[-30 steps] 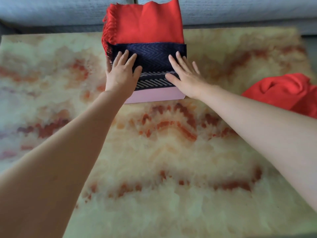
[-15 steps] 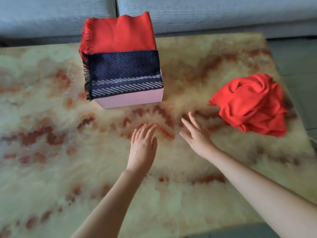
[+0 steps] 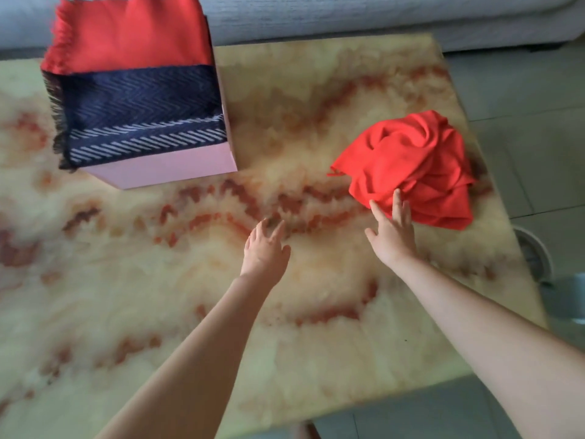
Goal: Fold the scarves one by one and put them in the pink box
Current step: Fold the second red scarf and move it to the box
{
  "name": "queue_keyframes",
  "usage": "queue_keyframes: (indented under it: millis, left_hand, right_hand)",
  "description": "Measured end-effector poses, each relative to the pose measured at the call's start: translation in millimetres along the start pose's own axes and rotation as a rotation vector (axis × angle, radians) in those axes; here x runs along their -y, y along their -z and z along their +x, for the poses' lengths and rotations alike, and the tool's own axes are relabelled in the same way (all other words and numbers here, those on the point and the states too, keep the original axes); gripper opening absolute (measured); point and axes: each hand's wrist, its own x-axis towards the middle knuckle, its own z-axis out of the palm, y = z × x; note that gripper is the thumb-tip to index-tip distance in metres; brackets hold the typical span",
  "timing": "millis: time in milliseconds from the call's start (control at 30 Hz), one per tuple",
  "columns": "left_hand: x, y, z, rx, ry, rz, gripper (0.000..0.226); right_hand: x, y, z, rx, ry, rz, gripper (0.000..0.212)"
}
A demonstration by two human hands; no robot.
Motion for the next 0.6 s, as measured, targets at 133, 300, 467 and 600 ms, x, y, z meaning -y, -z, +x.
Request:
queue_keyframes:
  millis: [133,300,467,600]
  left_hand:
    - [-14,-8,1,-0.016,0.064,0.008,0.054]
    - [-24,-11,1,-0.106,0.106,-0.177,0.037]
    - [-53,-17,3,-0.015,0.203,-0.597,0.032]
    - [-70,-28,5,0.110,0.239,-0.759,0.036]
  right_hand:
    - [-11,1,19,-0.072,0.088,0.054,0.052]
    - [-10,8,-15,-0.245,0.148,0.308,0.019]
    - [9,-27,-124,-0.059,0.155,0.471,0.018]
    - [16,-61,-204,0.018,0.225,0.512,0.014]
